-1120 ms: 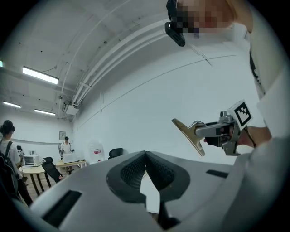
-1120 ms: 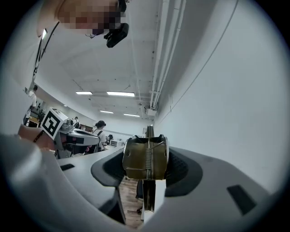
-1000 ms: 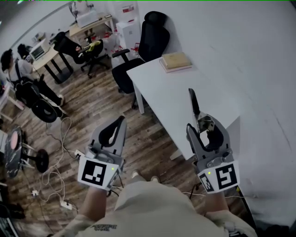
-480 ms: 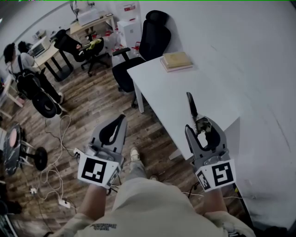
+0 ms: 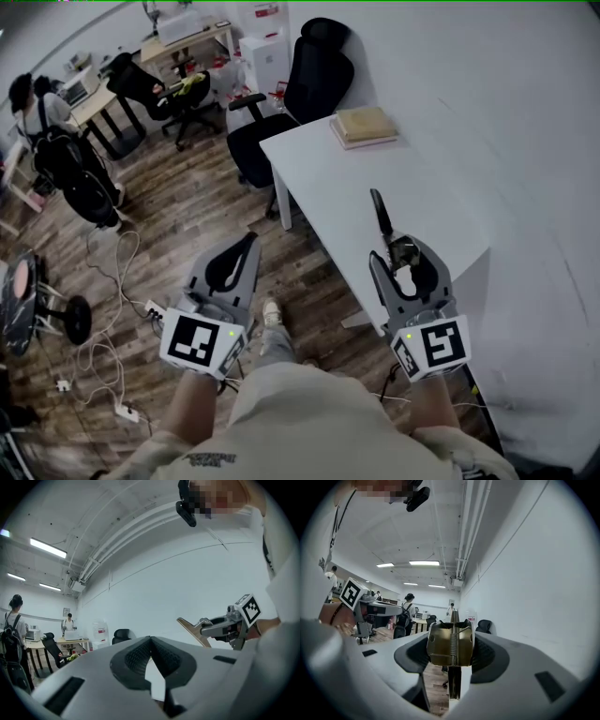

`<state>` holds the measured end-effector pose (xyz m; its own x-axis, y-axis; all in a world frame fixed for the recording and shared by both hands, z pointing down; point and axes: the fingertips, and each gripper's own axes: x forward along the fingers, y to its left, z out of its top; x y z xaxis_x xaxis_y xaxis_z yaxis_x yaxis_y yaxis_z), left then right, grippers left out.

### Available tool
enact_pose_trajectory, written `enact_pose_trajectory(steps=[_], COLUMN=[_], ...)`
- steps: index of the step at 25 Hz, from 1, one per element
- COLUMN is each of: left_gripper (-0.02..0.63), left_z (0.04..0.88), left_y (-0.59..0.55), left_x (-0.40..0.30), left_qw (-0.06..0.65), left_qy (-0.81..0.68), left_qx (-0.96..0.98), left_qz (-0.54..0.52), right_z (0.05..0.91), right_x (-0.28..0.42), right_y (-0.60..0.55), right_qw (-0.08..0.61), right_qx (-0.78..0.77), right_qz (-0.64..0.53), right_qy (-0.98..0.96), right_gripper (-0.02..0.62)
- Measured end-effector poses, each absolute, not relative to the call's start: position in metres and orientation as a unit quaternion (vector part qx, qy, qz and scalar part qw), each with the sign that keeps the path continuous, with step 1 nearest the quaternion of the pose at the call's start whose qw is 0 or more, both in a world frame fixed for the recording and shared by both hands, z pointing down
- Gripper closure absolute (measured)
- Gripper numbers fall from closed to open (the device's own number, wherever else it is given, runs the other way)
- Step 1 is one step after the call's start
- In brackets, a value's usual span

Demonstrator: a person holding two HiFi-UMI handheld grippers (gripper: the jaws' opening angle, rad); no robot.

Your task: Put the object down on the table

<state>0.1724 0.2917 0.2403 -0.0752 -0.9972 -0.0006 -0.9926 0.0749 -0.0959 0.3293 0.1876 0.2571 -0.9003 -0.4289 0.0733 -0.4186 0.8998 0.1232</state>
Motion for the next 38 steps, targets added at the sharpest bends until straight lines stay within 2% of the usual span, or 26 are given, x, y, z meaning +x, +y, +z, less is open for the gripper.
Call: enact_pose_trajectory(steps=[12,26,38], left_gripper=[0.586,0.584,0.584], left_z=[0.284,0.331,0.379], left_y=[0.22,0.12,0.044], left_x=[0.067,-0.111,-0.174], left_qw=[-0.021,-0.093,-0.136], left_qy=[0.719,0.683,0.653], left_qx=[-0.693,-0.723,-0.743], left_qz=[-0.035,-0.046,-0.058], right_z=[0.3,0.364,0.424], right_x=[0.214,0.04,-0.023], right_y=[0.119,0.01,-0.077], right_qw=[0.105,0.195,0.253], right_qx=[0.218,0.263,0.295], right_qz=[-0.044,-0.017,0.006], right_qy=[-0.969,-0.945,-0.921], right_gripper=[0.359,0.359,0.359])
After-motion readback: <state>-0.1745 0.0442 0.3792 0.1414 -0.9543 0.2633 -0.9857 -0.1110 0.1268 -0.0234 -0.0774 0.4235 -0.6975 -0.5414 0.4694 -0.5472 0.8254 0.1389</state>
